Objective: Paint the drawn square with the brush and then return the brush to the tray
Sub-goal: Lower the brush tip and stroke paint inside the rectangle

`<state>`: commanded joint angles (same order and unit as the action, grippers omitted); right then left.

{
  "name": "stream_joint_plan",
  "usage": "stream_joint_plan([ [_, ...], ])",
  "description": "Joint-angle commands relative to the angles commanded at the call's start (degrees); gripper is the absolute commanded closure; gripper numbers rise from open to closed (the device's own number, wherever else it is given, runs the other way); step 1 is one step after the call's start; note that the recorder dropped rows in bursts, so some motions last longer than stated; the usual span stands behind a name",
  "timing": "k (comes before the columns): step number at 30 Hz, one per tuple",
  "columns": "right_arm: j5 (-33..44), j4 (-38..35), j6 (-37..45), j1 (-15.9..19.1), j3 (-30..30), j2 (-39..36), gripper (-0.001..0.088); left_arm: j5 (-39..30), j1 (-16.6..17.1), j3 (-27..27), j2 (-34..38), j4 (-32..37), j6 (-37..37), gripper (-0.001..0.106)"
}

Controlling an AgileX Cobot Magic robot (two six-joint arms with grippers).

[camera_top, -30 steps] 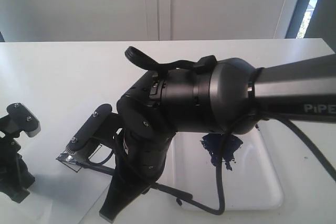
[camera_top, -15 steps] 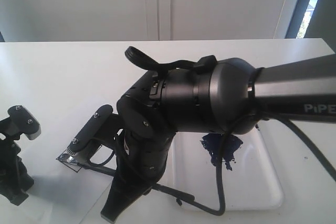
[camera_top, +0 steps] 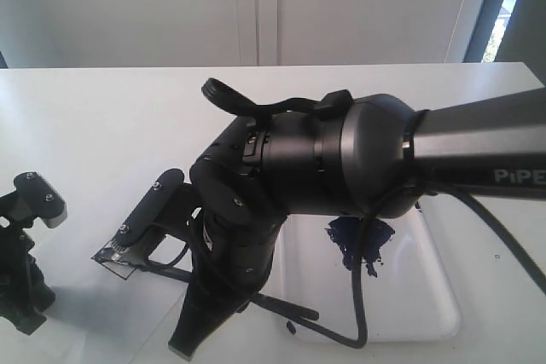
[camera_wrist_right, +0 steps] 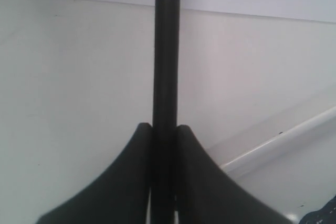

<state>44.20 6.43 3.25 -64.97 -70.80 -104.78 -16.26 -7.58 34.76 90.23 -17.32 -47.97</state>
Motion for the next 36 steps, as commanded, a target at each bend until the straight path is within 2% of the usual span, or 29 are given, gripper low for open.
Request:
stream_joint_plan([
  [9, -0.95, 0.96, -0.63, 3.38, 0.00, 0.00, 0.0868, -0.43, 0.00, 0.00, 0.65, 0.00, 0.00, 0.072],
  [12, -0.92, 1.13, -0.63, 3.34, 0.00, 0.00, 0.0868, -0.25, 0.00, 0.00, 0.65, 0.00, 0.00, 0.072],
  [20, 2.73, -7.11, 7.58, 3.34, 0.00, 0.00, 0.0868, -0.25, 0.00, 0.00, 0.65, 0.00, 0.00, 0.072],
  [24, 2.20, -7.25, 7.69, 3.34, 0.00, 0.00, 0.0868, -0.25, 0.00, 0.00, 0.65, 0.00, 0.00, 0.072],
  [36, -1.25, 0.96, 1.37, 3.34, 0.00, -1.48, 0.0868, -0.47, 0.00, 0.00, 0.65, 0.00, 0.00, 0.072],
])
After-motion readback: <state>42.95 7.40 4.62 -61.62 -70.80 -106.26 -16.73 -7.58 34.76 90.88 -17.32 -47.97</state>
